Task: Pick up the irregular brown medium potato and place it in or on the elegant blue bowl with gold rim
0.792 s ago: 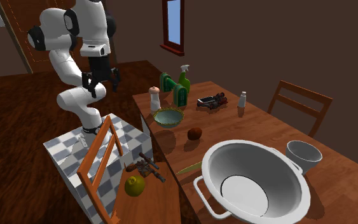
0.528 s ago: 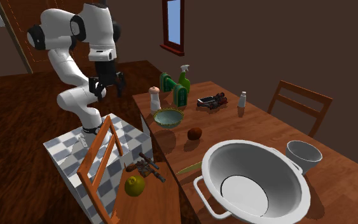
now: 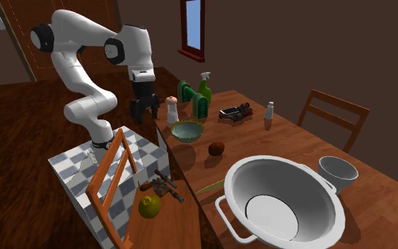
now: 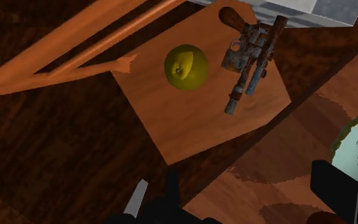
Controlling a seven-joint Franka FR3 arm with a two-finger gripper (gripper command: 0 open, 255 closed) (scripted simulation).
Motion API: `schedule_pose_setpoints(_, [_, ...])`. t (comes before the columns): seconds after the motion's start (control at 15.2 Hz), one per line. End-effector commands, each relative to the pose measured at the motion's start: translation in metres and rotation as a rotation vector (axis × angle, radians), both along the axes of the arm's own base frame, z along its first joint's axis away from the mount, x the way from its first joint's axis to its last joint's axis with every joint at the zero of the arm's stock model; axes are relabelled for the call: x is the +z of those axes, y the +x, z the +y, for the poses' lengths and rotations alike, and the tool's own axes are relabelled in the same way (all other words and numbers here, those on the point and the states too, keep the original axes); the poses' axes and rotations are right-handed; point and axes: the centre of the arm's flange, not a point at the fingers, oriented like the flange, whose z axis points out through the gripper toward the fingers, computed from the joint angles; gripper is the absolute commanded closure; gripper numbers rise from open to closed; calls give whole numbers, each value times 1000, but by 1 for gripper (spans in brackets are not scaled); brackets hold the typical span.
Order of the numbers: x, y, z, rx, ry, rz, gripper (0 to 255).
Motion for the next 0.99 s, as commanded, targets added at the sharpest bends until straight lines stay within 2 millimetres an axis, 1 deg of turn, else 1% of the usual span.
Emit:
schedule_pose_setpoints(0.0, [-15,10,16,62,-12,-25,0])
schedule_pose_setpoints(0.46, [-65,46,75,272,-55,-100,0])
schedule_pose_setpoints(0.92, [-116,73,139,481,-99,-175,0])
